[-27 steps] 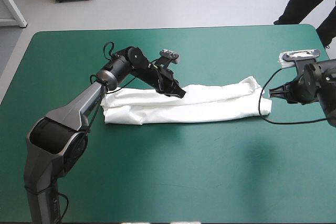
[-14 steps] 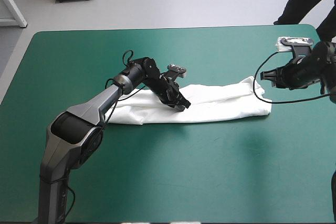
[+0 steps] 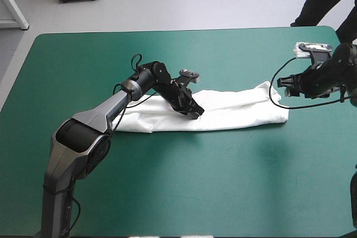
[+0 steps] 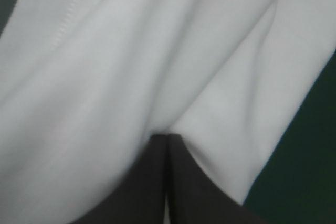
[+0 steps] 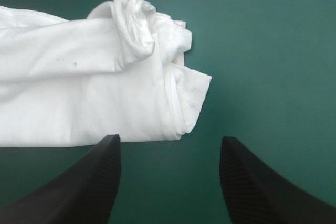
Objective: Fold the cloth
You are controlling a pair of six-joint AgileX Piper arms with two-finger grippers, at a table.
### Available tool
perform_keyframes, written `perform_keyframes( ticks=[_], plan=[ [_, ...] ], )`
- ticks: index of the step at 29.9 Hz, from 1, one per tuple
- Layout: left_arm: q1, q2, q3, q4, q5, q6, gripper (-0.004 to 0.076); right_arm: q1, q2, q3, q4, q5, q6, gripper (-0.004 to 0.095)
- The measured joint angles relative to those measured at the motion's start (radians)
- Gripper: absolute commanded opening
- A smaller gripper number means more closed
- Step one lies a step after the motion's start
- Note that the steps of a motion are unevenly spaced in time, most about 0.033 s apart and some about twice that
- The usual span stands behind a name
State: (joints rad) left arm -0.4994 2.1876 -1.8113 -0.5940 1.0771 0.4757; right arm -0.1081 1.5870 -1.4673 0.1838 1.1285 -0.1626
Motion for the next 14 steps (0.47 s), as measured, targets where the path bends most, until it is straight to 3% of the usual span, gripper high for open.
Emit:
perform_keyframes(
  ticks=[14],
  plan=[
    [0.0, 0.001, -0.002, 0.0, 0.005, 0.007, -0.0022, -0.052, 0.344, -0.092, 0.121, 0.051, -0.012, 0.0553]
  ],
)
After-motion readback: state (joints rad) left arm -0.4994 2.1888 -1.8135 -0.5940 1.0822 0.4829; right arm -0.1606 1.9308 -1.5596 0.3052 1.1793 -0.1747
